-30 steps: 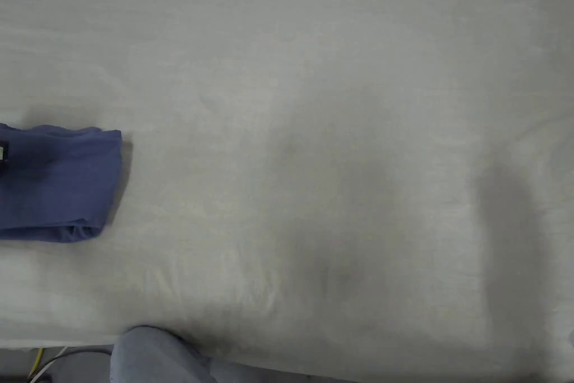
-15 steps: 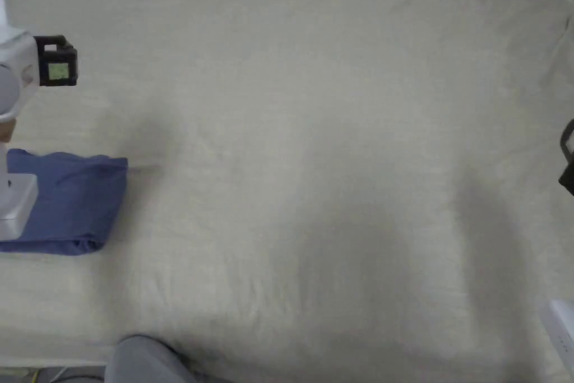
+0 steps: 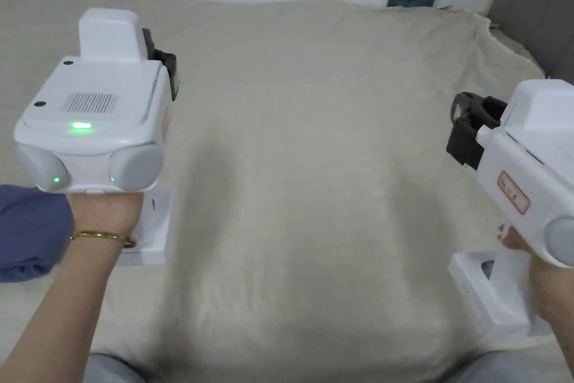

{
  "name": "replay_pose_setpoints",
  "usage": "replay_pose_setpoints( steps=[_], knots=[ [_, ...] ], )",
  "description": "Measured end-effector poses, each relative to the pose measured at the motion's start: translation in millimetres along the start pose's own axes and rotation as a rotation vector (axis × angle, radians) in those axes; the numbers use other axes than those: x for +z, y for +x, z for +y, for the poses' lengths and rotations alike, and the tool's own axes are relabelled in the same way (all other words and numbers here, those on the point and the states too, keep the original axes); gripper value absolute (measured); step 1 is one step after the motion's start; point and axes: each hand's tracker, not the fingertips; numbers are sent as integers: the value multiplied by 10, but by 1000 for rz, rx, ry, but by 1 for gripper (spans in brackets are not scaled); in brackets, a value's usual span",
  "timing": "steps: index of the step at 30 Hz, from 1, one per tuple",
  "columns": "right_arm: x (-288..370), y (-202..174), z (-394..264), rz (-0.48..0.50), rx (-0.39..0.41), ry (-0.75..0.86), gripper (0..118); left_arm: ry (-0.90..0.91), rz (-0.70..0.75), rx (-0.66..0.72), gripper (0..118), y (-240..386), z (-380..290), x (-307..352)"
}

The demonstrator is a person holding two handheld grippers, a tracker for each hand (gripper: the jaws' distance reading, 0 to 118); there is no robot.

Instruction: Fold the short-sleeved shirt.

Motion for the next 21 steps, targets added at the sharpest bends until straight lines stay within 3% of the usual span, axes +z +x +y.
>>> replay_pose_setpoints(
  steps=[10, 21],
  knots=[
    [147, -76, -392, -45, 0, 10, 0, -11, -78, -51, 0, 372, -628, 382],
    [194, -93, -627, -45, -22, -44, 0, -124, -96, -13, 0, 367, -936, 453]
  ],
)
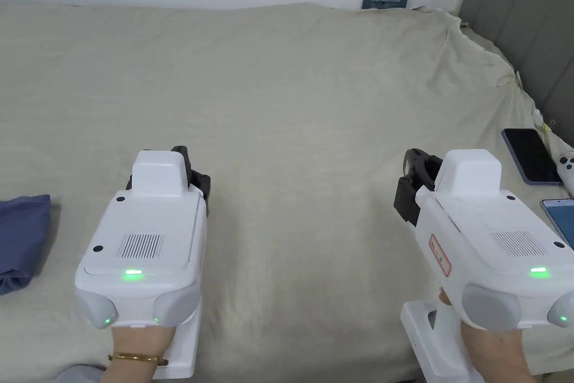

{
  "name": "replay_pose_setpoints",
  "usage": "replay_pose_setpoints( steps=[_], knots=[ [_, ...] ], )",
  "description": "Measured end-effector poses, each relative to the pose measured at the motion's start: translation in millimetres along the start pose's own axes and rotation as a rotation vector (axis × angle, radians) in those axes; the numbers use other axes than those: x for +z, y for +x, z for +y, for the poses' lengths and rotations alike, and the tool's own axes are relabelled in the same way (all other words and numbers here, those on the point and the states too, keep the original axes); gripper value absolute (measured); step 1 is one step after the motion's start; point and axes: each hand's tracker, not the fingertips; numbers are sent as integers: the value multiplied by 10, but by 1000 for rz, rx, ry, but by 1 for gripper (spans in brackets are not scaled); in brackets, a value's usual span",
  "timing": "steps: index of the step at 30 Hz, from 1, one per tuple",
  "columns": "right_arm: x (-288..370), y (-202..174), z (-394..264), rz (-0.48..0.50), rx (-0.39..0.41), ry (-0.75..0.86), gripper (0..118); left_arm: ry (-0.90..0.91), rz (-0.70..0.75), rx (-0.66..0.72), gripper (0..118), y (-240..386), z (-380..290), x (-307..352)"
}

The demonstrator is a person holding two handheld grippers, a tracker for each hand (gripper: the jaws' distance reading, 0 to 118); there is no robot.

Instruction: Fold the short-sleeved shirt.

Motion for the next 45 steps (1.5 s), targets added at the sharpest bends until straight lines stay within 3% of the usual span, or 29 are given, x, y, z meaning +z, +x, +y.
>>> replay_pose_setpoints(
  steps=[18, 20, 21, 22, 23, 24, 26, 29, 45],
  knots=[
    [20, -55, 113, 4, -6, 31, 0, -19, 18, 9, 1, -42, -27, 60],
    [21, -43, 120, 9, -14, 33, 10, -13, 22, 17, 26, -53, 2, 62],
    [22, -37, 125, 10, -21, 31, 37, -14, 22, 22, 64, -63, 18, 59],
    [21, -35, 134, 8, -26, 27, 64, -17, 23, 30, 92, -77, 32, 47],
    [15, -29, 143, 19, -31, 22, 86, -23, 28, 37, 112, -85, 41, 31],
    [3, -26, 150, 25, -29, 11, 100, -25, 44, 44, 118, -84, 48, 24],
    [11, -54, 151, 11, -18, 19, 101, 11, 58, 40, 118, -93, 59, 69],
    [-2, -72, 188, -6, 3, 6, 118, -8, 40, 46, 118, -111, 87, 64],
    [14, -84, 229, -19, -11, 28, 118, 11, 47, 22, 118, -74, 122, 92]
  ],
)
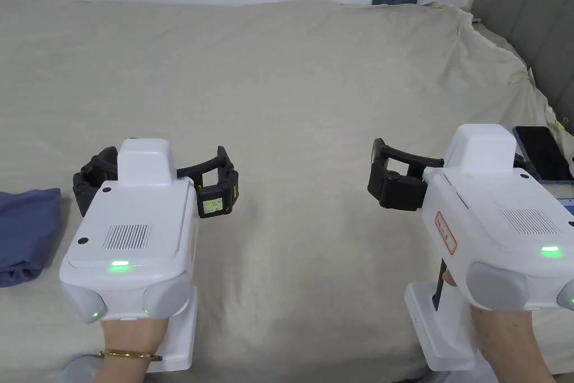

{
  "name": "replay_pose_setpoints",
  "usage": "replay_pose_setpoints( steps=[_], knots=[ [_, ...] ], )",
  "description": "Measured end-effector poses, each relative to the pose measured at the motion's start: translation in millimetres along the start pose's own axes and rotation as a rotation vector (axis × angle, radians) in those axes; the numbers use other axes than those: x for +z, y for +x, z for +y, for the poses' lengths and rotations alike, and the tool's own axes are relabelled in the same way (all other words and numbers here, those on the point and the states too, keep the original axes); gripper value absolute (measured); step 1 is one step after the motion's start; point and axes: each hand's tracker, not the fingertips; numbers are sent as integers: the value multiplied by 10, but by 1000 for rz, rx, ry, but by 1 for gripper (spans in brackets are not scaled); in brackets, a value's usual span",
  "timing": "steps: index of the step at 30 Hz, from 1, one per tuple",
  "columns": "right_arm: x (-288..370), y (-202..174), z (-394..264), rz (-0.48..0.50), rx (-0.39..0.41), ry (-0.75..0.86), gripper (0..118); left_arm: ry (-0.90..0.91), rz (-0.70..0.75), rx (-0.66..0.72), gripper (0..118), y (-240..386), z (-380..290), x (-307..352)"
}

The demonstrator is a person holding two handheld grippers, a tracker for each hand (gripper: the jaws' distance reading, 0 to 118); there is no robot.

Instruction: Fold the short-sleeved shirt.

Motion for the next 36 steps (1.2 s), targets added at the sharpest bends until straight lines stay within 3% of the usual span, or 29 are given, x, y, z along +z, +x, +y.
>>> replay_pose_setpoints(
  steps=[36],
  knots=[
    [-5, -50, -51, 8, -5, -14, 118, -7, -12, -26, 118, 23, -61, 16]
  ],
)
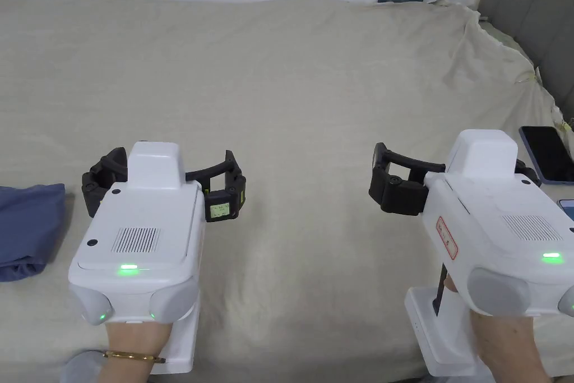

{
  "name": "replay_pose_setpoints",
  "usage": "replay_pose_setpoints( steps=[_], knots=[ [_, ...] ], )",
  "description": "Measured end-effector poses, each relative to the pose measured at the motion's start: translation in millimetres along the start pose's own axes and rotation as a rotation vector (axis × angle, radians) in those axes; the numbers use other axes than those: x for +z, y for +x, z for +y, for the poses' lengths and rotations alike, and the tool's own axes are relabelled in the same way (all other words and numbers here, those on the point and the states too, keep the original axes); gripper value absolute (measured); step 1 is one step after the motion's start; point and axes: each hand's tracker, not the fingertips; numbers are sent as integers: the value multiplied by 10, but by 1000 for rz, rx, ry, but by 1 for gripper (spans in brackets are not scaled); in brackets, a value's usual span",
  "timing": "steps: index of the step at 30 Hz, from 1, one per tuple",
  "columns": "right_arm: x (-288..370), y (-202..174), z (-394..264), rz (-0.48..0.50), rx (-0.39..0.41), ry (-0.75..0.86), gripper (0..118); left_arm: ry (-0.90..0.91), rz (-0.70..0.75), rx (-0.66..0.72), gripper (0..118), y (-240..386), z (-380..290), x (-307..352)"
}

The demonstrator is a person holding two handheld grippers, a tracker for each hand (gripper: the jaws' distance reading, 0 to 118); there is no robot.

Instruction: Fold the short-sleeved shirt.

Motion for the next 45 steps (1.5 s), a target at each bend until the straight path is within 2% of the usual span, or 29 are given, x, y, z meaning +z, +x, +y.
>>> replay_pose_setpoints(
  steps=[45],
  knots=[
    [31, 27, 8, 6, 17, 13, 118, 2, -15, -6, 118, 46, 17, 27]
  ],
)
